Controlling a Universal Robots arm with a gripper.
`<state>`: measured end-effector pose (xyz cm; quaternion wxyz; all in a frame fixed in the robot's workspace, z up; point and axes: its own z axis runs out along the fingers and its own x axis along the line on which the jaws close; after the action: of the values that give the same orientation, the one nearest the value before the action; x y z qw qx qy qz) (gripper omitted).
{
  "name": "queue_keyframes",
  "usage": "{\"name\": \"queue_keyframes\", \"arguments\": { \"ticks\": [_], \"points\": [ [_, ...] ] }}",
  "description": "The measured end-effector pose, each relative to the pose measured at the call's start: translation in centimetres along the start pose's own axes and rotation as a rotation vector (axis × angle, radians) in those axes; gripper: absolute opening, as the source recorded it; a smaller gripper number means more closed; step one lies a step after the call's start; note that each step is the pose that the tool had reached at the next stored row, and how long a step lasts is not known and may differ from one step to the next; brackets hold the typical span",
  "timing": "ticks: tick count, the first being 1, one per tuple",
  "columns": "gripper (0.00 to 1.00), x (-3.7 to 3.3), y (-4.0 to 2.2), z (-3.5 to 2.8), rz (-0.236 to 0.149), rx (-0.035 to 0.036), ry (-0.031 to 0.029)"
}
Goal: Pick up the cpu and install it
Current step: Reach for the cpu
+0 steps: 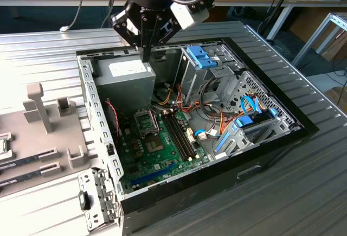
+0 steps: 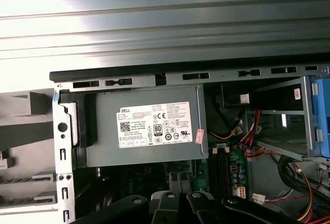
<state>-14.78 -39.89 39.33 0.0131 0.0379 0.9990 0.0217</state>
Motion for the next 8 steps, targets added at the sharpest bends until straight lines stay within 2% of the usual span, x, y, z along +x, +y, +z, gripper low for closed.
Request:
{"name": "queue_keyframes", "arguments": {
  "ticks": [8],
  "points": [
    [0.11, 0.32, -0.02, -0.01, 0.000, 0.0000, 0.0000]
  ]
}}
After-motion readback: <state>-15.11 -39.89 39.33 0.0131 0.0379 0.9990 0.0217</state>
